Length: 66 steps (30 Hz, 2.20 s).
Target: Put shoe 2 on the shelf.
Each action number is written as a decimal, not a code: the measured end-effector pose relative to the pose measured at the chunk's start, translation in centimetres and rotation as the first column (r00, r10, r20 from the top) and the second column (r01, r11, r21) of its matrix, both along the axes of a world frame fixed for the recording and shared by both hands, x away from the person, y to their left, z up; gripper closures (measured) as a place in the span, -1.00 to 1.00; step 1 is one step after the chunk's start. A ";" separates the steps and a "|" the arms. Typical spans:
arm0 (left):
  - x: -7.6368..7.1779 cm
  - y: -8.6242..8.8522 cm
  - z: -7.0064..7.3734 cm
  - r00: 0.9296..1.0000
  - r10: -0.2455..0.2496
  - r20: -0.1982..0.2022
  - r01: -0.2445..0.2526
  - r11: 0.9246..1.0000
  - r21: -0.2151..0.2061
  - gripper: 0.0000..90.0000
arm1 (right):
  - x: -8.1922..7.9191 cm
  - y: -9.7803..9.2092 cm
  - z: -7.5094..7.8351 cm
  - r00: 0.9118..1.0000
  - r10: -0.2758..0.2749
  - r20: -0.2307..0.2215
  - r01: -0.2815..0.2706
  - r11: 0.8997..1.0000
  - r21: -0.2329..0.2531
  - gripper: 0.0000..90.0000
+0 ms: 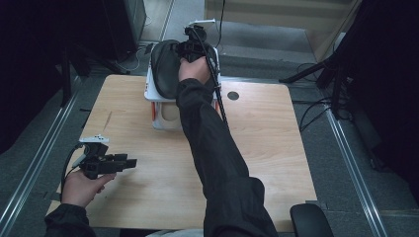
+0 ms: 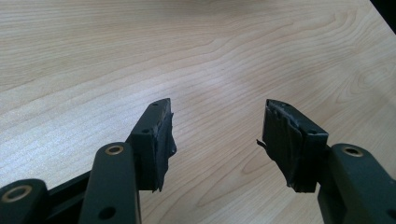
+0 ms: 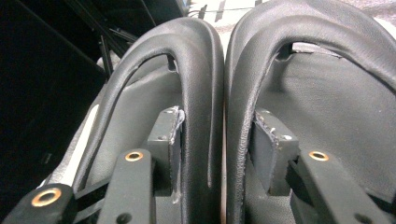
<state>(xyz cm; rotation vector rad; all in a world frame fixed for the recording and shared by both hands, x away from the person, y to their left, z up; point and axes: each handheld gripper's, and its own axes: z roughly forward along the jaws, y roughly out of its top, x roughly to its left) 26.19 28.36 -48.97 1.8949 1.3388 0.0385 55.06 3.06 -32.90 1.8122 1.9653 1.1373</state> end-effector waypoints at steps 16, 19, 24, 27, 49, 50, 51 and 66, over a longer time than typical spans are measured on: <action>0.1 -0.1 -0.2 1.000 -0.006 -0.014 0.006 1.000 0.011 -0.05 | -0.9 -0.6 0.4 0.997 0.075 0.003 -0.075 0.997 -0.022 0.21; 0.1 -0.2 -0.2 1.000 -0.007 -0.014 0.007 1.000 0.014 -0.06 | -1.2 -0.9 0.5 0.995 0.096 0.002 -0.096 0.995 -0.026 0.20; 0.1 -0.1 -0.2 1.000 -0.004 -0.015 0.004 1.000 0.016 -0.06 | -1.7 -1.2 0.7 0.989 0.150 -0.005 -0.150 0.988 -0.033 0.15; 0.1 -0.1 -0.2 1.000 -0.006 -0.016 0.006 1.000 0.018 -0.06 | -2.3 -1.5 0.7 0.984 0.179 -0.001 -0.179 0.983 -0.047 0.16; 0.3 -0.1 -0.2 1.000 -0.009 -0.021 0.009 1.000 0.026 -0.07 | -6.3 -3.1 1.9 0.925 0.379 0.001 -0.379 0.925 0.030 0.17; 0.3 -0.1 -0.2 1.000 -0.011 -0.022 0.011 1.000 0.026 -0.07 | -6.5 -3.2 2.0 0.924 0.384 0.001 -0.383 0.923 0.031 0.17; 0.3 -0.1 -0.2 1.000 -0.012 -0.024 0.012 1.000 0.026 -0.07 | -6.6 -3.3 2.0 0.922 0.387 0.001 -0.386 0.922 0.035 0.17; 0.6 -0.3 -0.3 1.000 -0.015 -0.027 0.016 0.999 0.031 -0.08 | -9.4 -4.4 1.6 0.874 0.486 0.013 -0.486 0.873 0.040 0.14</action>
